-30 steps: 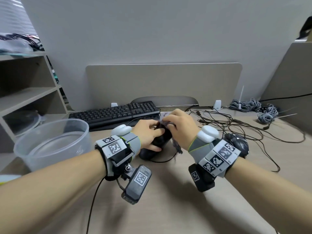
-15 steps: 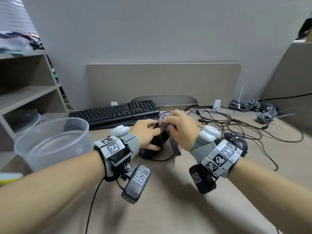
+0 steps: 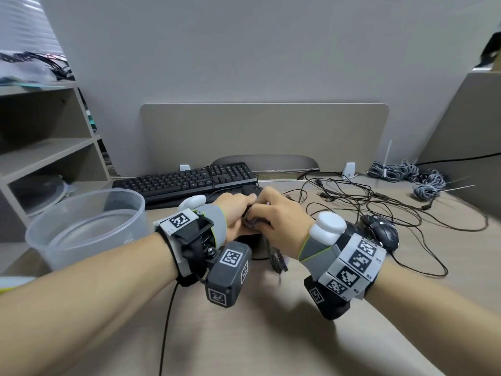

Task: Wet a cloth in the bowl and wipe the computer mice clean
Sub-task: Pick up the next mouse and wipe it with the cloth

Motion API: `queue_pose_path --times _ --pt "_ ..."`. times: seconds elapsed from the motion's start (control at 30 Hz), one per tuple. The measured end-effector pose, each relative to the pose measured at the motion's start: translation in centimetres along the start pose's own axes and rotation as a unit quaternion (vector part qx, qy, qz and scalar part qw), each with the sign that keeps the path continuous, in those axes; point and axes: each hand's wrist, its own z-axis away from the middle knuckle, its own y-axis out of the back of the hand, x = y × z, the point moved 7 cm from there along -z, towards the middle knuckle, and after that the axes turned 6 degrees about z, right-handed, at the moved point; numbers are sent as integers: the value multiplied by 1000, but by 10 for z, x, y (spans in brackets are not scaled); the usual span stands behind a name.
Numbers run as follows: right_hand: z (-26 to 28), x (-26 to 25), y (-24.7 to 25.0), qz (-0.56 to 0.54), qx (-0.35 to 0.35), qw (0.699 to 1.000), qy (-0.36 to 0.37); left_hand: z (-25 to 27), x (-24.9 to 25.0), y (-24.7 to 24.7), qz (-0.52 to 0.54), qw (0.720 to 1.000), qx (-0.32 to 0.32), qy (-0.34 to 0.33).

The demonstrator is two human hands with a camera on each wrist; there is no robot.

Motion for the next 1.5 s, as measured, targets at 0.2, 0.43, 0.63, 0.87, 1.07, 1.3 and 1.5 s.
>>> queue_pose_path --times 0.2,0.43,0.63,0.87,1.07,1.3,1.5 --pt "7 26 -9 0 -46 999 -28 5 3 3 21 1000 6 2" --pt "-1 80 0 -197 49 952 -228 13 -3 -3 10 1000 6 23" --pt "-1 72 4 -291 74 926 -228 6 4 -3 -56 998 25 -23" --pt "0 24 21 -208 39 972 -106 1 4 -6 -36 999 -2 -10" --pt "4 18 18 -82 47 994 -51 -2 2 -6 55 998 -12 1" --pt "11 18 4 -60 37 993 -95 -3 4 -4 -38 999 16 -13" --pt "-5 54 21 -36 72 984 -158 -4 -9 -9 -47 999 -20 9"
